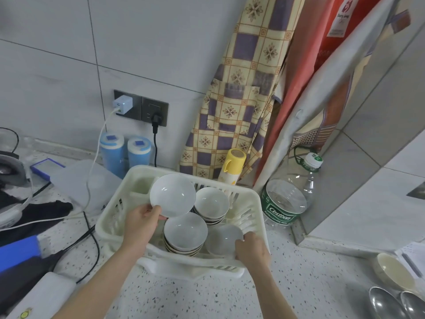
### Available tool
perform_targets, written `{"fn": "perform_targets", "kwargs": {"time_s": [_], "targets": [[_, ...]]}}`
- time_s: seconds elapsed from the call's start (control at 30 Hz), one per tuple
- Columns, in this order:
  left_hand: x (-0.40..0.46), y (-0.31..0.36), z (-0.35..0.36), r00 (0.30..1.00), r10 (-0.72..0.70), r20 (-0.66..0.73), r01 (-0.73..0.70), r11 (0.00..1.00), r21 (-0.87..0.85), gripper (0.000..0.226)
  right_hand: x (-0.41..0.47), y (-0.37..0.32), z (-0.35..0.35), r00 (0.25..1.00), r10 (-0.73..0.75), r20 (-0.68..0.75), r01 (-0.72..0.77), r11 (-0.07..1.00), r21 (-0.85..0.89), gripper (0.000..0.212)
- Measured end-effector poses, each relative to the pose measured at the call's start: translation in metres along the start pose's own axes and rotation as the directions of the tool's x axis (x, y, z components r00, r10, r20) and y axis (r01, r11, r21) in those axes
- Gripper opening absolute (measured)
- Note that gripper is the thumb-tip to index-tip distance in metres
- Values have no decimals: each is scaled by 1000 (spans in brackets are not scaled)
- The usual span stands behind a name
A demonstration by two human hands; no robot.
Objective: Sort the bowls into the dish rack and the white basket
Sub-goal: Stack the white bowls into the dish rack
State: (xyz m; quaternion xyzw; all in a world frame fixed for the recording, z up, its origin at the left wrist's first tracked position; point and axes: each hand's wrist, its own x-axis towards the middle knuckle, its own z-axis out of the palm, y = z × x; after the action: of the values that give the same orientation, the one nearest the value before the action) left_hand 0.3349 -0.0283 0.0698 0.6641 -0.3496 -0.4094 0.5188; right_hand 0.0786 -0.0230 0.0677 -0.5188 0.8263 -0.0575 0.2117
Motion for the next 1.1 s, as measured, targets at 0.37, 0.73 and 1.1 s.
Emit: {"fn": "perform_targets", "kwargs": {"time_s": [0.37, 0.73, 1.1], "targets": [[0, -6, 3, 1000, 29, -2, -28, 997, 65, 22, 7, 1, 4, 997, -23, 68, 36, 980, -195, 35], [0, -5, 2, 999, 14, 29, -19, 989, 148, 22, -1, -5, 7, 997, -73, -34, 57, 935, -350, 33], [-5, 3, 1, 997, -37, 71, 36, 999, 23, 26, -7, 13, 12, 952, -200, -234, 207, 978, 5, 27]]}}
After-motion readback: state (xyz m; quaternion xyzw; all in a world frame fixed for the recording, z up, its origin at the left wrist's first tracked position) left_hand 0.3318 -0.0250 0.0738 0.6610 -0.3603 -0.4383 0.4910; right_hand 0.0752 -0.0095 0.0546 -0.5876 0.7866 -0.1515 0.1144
